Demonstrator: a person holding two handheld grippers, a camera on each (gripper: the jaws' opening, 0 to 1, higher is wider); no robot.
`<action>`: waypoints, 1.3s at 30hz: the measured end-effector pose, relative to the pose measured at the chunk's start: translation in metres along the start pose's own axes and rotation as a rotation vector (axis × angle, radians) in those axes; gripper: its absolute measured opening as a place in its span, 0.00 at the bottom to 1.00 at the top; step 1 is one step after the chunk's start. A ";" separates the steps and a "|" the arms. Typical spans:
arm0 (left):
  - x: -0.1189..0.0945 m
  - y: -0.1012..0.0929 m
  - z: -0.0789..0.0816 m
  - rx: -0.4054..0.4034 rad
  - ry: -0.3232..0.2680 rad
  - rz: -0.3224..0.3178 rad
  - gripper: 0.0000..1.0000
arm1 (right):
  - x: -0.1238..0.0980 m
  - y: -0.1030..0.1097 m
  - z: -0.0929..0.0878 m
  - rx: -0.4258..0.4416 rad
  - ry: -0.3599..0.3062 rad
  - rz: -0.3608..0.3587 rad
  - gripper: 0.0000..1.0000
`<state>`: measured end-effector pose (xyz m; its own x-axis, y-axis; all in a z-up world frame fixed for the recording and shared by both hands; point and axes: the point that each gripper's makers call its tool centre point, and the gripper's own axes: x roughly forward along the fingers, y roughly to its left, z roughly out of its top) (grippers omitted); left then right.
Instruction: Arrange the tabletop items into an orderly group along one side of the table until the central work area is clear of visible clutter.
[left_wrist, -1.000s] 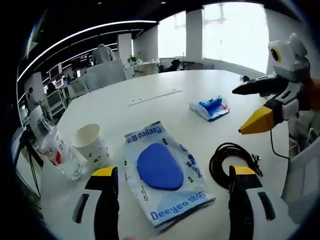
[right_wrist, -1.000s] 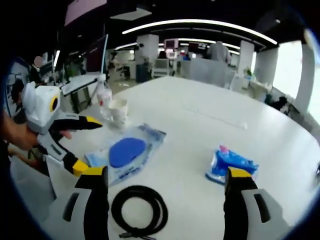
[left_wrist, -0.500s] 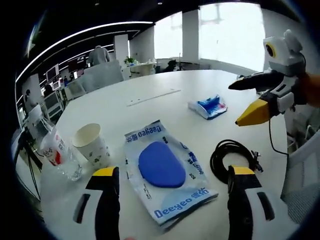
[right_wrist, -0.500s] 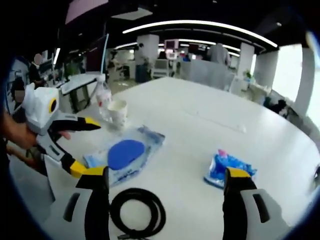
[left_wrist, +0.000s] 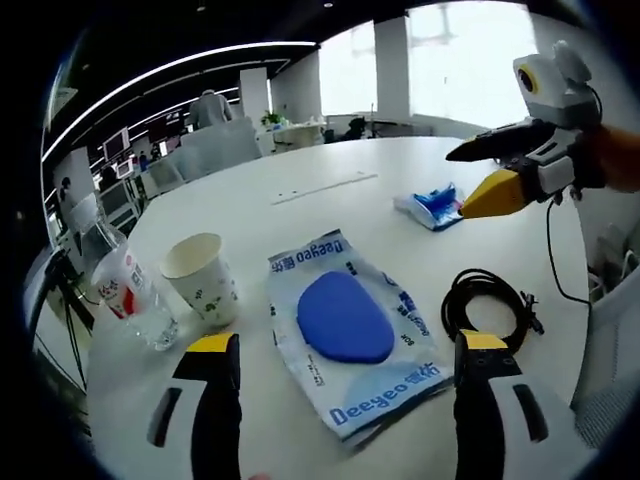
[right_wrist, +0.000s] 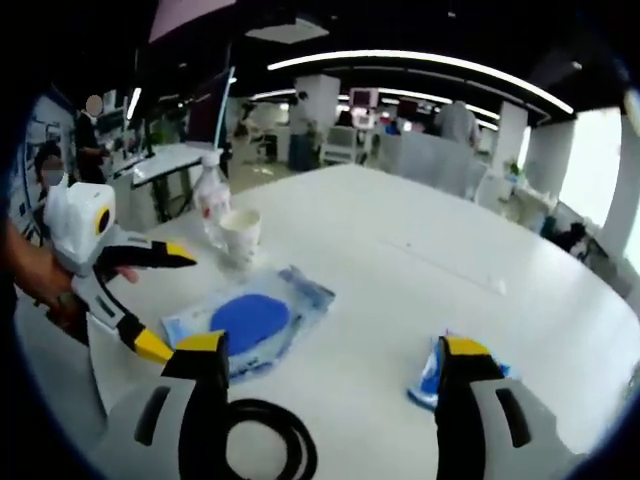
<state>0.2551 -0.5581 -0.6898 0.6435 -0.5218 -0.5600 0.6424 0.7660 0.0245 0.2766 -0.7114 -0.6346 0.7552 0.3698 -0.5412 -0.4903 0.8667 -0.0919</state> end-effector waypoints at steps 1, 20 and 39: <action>0.000 0.002 -0.001 0.000 0.000 0.007 0.88 | 0.003 0.001 0.000 -0.011 0.002 0.012 0.81; -0.010 0.024 -0.019 -0.080 0.019 0.091 0.86 | 0.032 -0.002 0.017 -0.134 0.022 0.116 0.66; -0.005 0.022 -0.043 -0.113 0.064 0.093 0.84 | 0.061 0.012 0.000 -0.140 0.080 0.191 0.55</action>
<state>0.2479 -0.5228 -0.7226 0.6677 -0.4247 -0.6114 0.5282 0.8490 -0.0129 0.3169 -0.6783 -0.6691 0.6093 0.4900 -0.6234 -0.6805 0.7268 -0.0938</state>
